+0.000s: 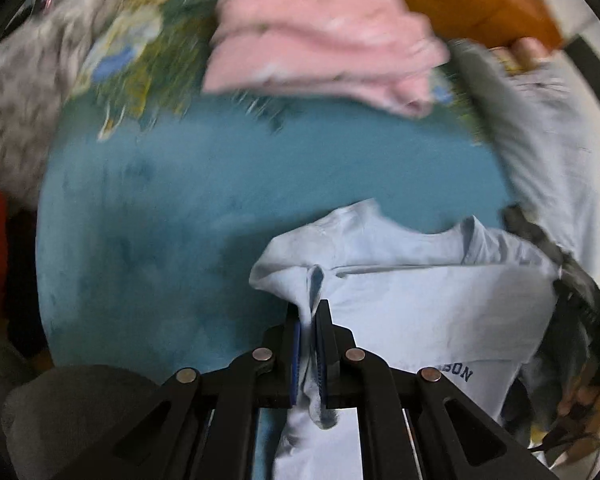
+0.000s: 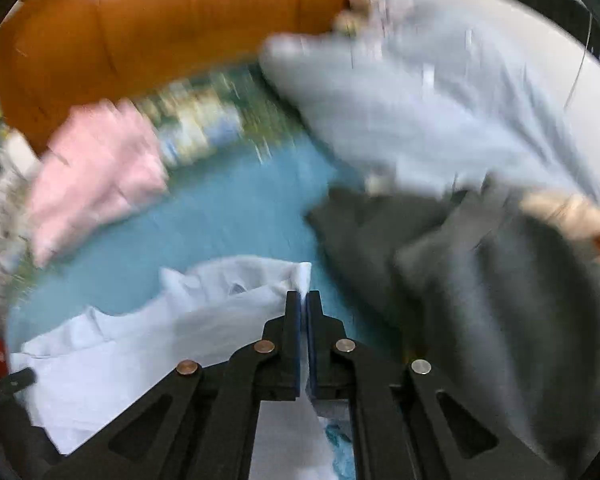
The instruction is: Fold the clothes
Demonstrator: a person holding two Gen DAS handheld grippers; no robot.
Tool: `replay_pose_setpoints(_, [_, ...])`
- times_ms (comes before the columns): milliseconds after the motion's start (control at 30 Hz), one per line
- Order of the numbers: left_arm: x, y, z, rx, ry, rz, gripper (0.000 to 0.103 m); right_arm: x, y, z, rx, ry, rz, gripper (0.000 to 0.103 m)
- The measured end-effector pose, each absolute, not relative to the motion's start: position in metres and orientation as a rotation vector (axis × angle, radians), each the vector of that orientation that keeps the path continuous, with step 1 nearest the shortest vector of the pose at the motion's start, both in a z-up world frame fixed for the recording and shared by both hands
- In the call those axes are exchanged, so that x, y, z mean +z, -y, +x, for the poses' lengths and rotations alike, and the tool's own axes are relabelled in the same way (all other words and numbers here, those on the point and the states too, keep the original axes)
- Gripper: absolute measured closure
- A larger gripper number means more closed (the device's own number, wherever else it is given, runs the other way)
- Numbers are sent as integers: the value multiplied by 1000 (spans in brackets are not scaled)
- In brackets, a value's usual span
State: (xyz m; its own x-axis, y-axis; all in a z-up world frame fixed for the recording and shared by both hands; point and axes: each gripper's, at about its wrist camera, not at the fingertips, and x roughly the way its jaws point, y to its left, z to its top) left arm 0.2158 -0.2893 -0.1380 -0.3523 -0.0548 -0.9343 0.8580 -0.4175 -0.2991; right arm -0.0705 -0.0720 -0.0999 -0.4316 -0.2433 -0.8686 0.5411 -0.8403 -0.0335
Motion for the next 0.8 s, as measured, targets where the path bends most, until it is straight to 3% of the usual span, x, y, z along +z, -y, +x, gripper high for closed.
replay_pose_setpoints(67, [-142, 296, 216, -1803, -1144, 1215, 96, -124, 75, -75, -2264, -455, 1398, 101])
replay_pose_setpoints(433, [-154, 308, 211, -1795, -1183, 1218, 96, -99, 69, -90, -2363, -442, 1356, 100])
replay_pose_setpoints(633, [-145, 307, 224, -1892, -1301, 1156, 91, -68, 44, -62, -2395, -325, 1362, 97])
replay_pose_setpoints(700, [-139, 303, 226, -1940, -1318, 1168, 88, -63, 31, -39, -2364, -325, 1362, 78])
replay_pose_setpoints(800, [-125, 292, 227, -2066, -1347, 1180, 80, -67, -11, 6, -2327, -301, 1420, 69])
